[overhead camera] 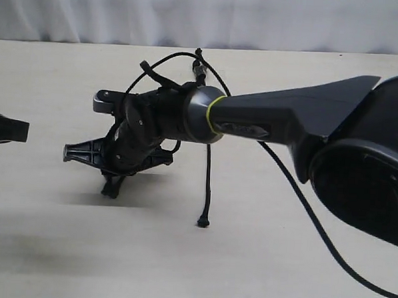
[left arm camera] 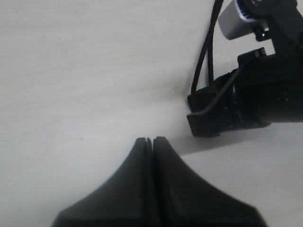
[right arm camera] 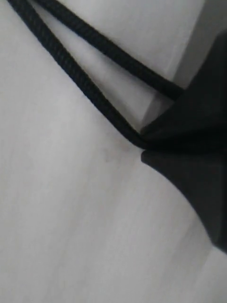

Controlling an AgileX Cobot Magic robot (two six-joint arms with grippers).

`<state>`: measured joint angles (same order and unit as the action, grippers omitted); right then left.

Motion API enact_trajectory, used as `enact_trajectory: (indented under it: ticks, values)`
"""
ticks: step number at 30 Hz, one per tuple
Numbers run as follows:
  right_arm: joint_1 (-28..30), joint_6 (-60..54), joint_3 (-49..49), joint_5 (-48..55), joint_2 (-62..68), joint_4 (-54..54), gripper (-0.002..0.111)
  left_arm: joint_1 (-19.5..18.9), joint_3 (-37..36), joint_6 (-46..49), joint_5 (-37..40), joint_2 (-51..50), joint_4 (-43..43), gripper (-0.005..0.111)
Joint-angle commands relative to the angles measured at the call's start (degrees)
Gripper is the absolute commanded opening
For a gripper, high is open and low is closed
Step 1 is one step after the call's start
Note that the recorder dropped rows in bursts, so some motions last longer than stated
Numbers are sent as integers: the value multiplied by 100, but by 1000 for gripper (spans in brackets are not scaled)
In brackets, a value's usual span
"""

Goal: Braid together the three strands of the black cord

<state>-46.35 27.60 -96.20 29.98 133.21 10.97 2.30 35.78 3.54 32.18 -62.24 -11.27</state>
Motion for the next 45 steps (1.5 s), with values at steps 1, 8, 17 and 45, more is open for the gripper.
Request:
enact_trajectory:
  ticks: [1, 8, 17, 45]
  values:
    - [-34, 348, -311, 1447, 44, -1050, 4, 34, 43, -30, -88, 34, 25, 0]
    - [-34, 663, -602, 2804, -65, -2024, 14, 34, 43, -30, -125, 34, 12, 0]
    - [78, 285, -756, 3048, -472, -1921, 37, 34, 43, -30, -125, 34, 12, 0]
    - [440, -47, -189, 2682, -322, -1635, 4, 34, 43, -30, -127, 34, -1, 0]
